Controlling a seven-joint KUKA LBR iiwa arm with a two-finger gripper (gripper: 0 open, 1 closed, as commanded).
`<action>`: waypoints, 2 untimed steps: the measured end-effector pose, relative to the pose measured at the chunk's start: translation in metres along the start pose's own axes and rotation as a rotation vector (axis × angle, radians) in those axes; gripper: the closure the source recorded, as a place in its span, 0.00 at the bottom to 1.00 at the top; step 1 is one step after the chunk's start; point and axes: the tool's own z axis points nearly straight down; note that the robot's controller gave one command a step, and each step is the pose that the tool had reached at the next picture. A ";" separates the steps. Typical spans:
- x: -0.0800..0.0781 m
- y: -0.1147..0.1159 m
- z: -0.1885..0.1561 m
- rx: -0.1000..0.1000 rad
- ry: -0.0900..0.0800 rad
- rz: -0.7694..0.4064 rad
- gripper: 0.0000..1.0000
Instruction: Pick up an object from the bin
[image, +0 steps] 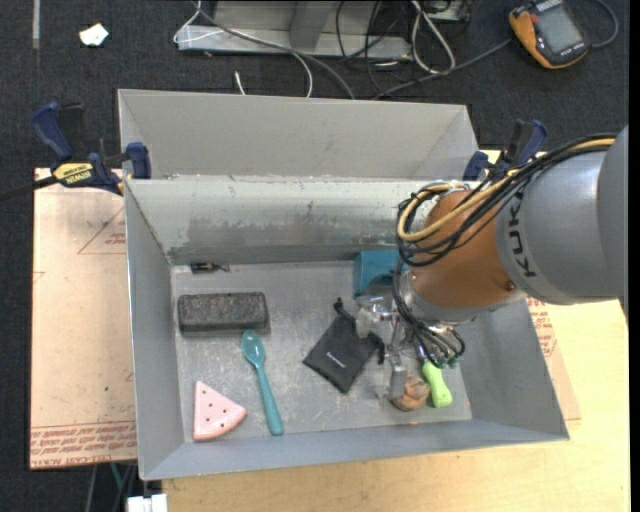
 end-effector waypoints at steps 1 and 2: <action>-0.010 -0.006 0.001 -0.001 0.000 0.221 0.00; -0.020 0.009 -0.003 0.000 -0.002 0.308 0.00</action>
Offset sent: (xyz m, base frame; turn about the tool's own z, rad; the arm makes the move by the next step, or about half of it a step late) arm 0.0234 0.0196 0.0057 0.2455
